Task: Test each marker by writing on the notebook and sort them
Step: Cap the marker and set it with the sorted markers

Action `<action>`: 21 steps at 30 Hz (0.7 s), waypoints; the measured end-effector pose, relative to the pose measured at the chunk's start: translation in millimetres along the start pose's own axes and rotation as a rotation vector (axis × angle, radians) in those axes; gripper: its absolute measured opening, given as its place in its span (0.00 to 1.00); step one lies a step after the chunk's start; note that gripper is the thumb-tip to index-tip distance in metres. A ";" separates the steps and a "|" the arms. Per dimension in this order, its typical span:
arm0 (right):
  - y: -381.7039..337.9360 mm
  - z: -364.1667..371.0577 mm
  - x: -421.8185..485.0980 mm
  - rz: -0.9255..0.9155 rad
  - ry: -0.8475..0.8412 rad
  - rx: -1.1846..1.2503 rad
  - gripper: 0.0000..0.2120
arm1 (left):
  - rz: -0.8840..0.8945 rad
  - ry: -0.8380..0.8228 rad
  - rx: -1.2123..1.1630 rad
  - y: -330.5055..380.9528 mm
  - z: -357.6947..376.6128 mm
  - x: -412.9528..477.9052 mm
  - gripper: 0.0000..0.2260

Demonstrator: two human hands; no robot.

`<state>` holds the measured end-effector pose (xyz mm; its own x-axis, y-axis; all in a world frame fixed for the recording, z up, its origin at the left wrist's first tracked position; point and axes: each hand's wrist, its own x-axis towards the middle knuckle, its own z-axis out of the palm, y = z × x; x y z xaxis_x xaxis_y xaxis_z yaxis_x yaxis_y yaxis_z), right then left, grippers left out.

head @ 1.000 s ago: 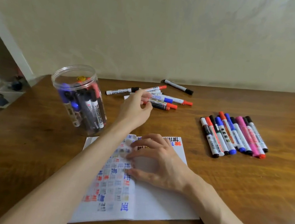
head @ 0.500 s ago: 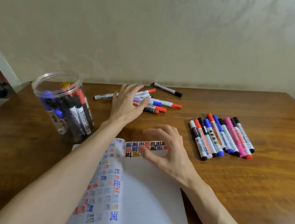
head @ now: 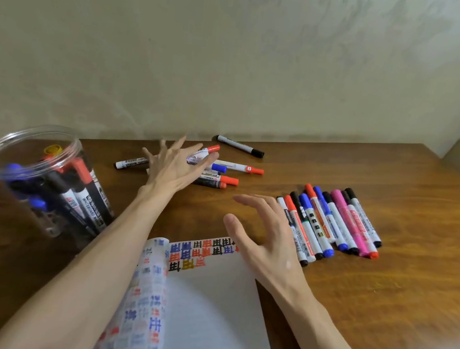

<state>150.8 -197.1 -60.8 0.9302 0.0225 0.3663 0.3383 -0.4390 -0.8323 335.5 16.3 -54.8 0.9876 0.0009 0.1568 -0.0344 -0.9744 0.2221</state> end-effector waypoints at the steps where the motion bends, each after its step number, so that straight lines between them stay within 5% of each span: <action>1: -0.1 -0.9 0.4 0.006 0.008 0.002 0.24 | 0.009 -0.003 -0.002 1.0 0.3 -1.9 0.45; 14: 10.7 -8.1 3.6 -0.022 -0.001 -0.131 0.19 | 0.097 -0.011 0.021 7.2 -3.6 -49.6 0.29; 21: 13.5 -6.6 3.2 -0.057 -0.040 -0.207 0.19 | 0.108 -0.030 0.062 9.5 -5.3 -81.8 0.29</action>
<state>157.5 -208.9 -68.1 0.9168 0.0867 0.3898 0.3579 -0.6113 -0.7058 253.6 8.1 -60.5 0.9828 -0.1104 0.1479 -0.1320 -0.9806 0.1451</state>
